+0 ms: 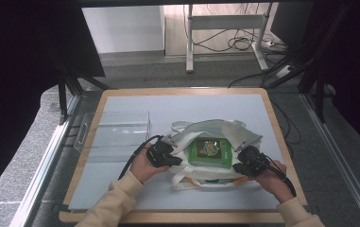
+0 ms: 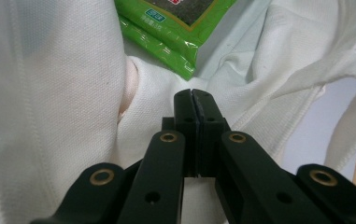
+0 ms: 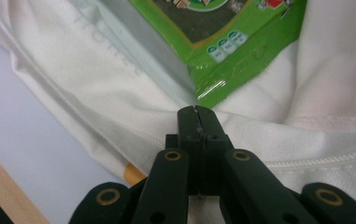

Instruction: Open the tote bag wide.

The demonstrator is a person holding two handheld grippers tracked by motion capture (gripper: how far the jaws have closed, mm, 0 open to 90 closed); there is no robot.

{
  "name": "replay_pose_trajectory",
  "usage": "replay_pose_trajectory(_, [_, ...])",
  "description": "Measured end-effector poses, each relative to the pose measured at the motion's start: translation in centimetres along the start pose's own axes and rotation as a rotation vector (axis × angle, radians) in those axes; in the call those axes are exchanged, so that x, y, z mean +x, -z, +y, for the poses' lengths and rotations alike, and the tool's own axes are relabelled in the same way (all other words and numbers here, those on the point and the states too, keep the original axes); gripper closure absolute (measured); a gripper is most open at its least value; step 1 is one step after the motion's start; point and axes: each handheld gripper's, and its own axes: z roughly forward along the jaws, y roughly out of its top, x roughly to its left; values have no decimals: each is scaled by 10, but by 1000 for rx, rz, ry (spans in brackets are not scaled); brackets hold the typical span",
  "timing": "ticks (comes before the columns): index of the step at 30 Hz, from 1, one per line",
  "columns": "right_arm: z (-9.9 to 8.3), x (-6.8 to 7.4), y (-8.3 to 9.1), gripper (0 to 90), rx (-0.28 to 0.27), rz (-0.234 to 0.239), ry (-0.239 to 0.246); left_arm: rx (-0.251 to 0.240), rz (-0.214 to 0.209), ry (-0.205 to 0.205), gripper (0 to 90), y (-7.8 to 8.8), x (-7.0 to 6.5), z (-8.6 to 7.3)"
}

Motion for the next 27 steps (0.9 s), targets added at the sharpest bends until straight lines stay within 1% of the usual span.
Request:
replay_pose_trajectory(5, [-5,4,-3,896,0,-13,6,0,0,-1,899,0,0,0])
replay_pose_trajectory(11, [-11,5,-6,896,-18,-11,-12,0,-1,0,899,0,-1,0])
replay_pose_trajectory(19, [-12,5,-7,896,-25,-11,-13,-2,1,0,899,0,-1,0])
replay_pose_trajectory(21, [-11,2,-4,895,-48,-3,-31,-4,1,-2,899,1,0,0])
replay_pose_trajectory(24, [-6,-3,2,895,-106,-7,-57,-12,-1,1,899,2,0,-1])
replay_pose_trajectory(27, [1,-5,5,895,-133,-10,-56,-11,-5,-4,899,2,0,0])
